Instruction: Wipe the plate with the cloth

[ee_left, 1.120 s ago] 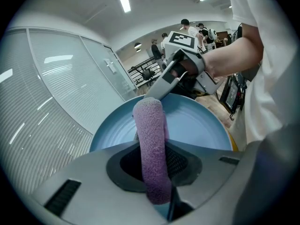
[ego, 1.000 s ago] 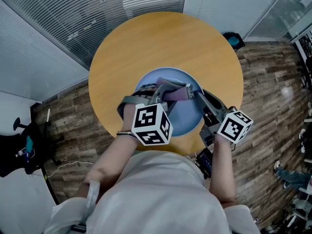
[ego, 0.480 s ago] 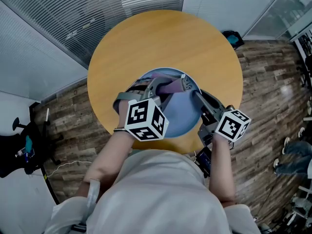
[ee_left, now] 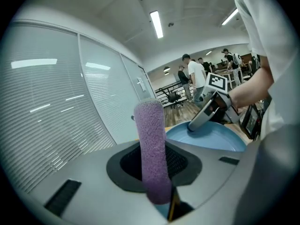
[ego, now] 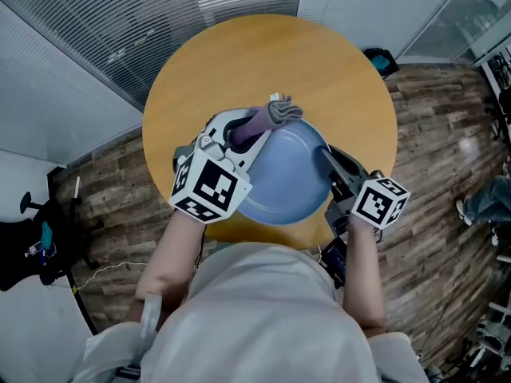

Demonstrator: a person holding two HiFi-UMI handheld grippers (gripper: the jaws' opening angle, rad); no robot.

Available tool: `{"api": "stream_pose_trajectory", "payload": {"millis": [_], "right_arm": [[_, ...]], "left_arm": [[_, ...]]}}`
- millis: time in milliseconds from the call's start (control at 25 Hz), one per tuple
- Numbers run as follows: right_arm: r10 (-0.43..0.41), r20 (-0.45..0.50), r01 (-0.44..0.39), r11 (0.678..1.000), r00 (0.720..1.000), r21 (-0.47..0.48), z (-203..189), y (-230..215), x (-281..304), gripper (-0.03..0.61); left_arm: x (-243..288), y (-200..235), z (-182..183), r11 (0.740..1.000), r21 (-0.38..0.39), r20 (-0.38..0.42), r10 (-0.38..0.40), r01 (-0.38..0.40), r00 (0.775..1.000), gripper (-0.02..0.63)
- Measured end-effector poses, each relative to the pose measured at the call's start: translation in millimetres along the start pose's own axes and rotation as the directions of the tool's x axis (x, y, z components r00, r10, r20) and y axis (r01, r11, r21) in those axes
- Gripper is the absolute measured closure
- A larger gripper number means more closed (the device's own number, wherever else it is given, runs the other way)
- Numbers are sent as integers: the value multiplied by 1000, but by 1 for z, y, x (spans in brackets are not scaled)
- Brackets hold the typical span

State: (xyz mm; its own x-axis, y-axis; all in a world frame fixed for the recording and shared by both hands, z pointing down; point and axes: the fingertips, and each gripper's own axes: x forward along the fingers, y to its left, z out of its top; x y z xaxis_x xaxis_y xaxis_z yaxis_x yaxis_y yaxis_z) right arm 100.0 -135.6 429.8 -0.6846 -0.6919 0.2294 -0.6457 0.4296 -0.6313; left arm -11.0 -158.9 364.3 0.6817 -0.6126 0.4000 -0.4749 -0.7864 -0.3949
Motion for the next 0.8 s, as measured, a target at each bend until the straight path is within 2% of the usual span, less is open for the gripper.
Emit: {"api": "stream_pose_trajectory", "payload": {"millis": [240,440,680,800], "right_arm": [[-9,18,8,1000,1000,20,0,-10,-3,505],[-26,43,25,999,999,37,11,-22,-8,506],[-49,94,40,995,994,92,17,-34,-18,506],[-40,114,26,992,993,123,22,-40,-17,506]], "left_arm": [[-23,26,4,990,-64,119,129,-122,985,535],[-36,40,-4,975,-162,170,177,-149,969,535],[-63,49,-25,928,-324,235,266,-182,935,535],[-66,53,-33,917,-343,242,297,-205,924,535]]}}
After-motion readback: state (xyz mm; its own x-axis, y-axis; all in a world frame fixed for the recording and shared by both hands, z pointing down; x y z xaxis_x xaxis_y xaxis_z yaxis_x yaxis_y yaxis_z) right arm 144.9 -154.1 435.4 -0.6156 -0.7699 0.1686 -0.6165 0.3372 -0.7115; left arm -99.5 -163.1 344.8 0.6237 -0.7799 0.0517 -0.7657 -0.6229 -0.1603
